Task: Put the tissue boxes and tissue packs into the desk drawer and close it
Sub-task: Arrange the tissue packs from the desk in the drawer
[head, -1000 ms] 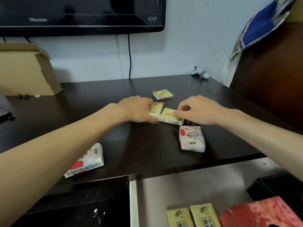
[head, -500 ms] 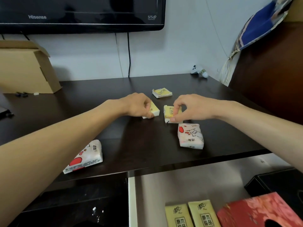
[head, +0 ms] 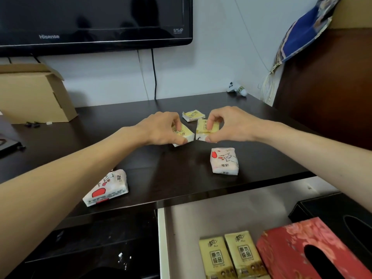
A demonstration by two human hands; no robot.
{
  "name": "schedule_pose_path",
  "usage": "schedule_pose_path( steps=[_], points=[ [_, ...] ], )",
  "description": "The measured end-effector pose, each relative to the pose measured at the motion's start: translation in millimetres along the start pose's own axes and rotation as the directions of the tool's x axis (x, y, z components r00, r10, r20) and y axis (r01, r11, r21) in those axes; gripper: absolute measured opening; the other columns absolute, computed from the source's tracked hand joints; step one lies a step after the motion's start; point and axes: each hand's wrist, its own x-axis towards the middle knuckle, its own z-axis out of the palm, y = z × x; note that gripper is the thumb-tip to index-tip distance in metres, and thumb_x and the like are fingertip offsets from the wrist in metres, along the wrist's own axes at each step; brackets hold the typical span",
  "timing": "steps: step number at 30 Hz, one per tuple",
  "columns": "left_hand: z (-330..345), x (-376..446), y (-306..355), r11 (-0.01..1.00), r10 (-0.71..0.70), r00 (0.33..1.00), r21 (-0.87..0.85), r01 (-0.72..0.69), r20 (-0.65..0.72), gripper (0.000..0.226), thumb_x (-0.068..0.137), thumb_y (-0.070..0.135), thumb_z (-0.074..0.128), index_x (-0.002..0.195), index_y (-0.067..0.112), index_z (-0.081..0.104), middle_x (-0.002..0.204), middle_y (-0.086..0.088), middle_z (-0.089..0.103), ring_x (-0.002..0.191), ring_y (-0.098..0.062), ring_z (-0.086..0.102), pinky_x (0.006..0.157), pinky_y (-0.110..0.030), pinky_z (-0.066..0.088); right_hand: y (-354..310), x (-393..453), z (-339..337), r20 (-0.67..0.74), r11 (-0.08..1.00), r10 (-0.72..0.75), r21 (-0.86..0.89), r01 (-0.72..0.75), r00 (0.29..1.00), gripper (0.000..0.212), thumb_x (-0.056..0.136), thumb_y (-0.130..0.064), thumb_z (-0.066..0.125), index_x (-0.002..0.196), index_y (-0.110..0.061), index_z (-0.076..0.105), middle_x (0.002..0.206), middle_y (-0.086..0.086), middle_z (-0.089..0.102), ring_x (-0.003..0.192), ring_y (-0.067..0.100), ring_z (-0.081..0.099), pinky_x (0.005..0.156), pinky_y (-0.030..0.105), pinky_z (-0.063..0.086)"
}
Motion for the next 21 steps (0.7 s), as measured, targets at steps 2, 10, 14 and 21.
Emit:
schedule_pose_path(
  steps=[2,10,14,21],
  points=[
    [-8,-14,11,1.0,0.029,0.999,-0.007,-0.029,-0.033,0.046,0.063,0.059,0.073,0.096,0.031,0.057,0.104,0.004,0.063,0.089,-0.021,0.059,0.075,-0.036,0.05,-5,-23,-10,-0.032,1.0,-0.015,-0.008,0.015,0.999,0.03,0.075,-0.046,0.086,0.095,-0.032,0.068,0.109,-0.012,0.064,0.097,0.011,0.06,0.079,0.036,0.051],
    [-15,-131,72,0.968,0.128,0.987,-0.204,-0.145,-0.092,0.051,0.053,0.072,0.07,0.088,0.038,0.053,0.087,0.02,0.061,0.074,0.0,0.057,0.061,-0.026,0.044,-20,-155,-26,-0.003,0.996,-0.079,0.05,0.079,0.997,0.036,0.069,-0.061,0.078,0.094,-0.042,0.06,0.113,-0.015,0.067,0.107,0.011,0.065,0.089,0.051,0.056],
    [23,-186,96,0.974,0.164,0.986,-0.16,-0.159,0.017,0.054,0.051,0.078,0.065,0.089,0.043,0.049,0.087,0.024,0.06,0.079,0.003,0.056,0.061,-0.026,0.048,-24,-203,-4,0.091,0.995,-0.095,0.028,0.092,0.991,0.039,0.07,-0.061,0.08,0.095,-0.046,0.054,0.112,-0.014,0.067,0.104,0.011,0.065,0.089,0.045,0.054],
    [93,-207,103,0.984,0.174,0.957,-0.072,-0.161,0.232,0.055,0.069,0.061,0.072,0.111,0.042,0.042,0.113,0.02,0.053,0.092,-0.002,0.053,0.078,-0.033,0.052,-22,-221,42,0.245,0.98,-0.11,-0.136,0.146,0.963,0.052,0.074,-0.071,0.072,0.111,-0.049,0.042,0.107,-0.028,0.053,0.097,-0.004,0.051,0.078,0.029,0.047]
  ],
)
